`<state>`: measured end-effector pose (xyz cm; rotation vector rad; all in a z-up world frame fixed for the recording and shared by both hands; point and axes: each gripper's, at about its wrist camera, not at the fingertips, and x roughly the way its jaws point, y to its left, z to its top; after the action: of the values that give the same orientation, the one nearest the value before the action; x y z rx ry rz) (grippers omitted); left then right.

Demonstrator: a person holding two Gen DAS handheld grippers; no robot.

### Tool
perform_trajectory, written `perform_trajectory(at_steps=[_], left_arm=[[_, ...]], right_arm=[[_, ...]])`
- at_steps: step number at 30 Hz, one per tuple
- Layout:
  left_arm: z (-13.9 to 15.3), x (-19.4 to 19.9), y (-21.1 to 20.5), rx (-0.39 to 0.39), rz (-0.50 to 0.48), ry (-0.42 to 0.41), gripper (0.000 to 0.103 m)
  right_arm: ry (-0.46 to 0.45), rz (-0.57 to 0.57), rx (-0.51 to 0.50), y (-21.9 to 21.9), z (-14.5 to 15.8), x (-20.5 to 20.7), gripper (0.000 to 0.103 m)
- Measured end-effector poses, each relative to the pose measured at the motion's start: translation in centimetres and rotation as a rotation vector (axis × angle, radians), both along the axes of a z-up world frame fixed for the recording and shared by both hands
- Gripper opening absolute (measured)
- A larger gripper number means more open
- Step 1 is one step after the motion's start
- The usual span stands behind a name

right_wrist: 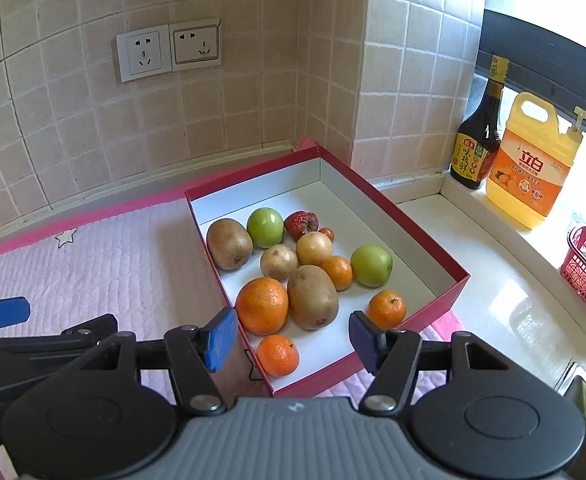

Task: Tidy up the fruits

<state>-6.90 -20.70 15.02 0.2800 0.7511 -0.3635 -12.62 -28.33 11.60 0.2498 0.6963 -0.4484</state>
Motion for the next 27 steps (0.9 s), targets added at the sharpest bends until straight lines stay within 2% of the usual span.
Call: perform_trajectory(at_steps=[27], left_arm=[[0.05, 0.05, 0.05, 0.004, 0.024, 0.004, 0.093]], right_arm=[[0.007, 0.014, 0.022, 0.07, -0.07, 0.13, 0.064]])
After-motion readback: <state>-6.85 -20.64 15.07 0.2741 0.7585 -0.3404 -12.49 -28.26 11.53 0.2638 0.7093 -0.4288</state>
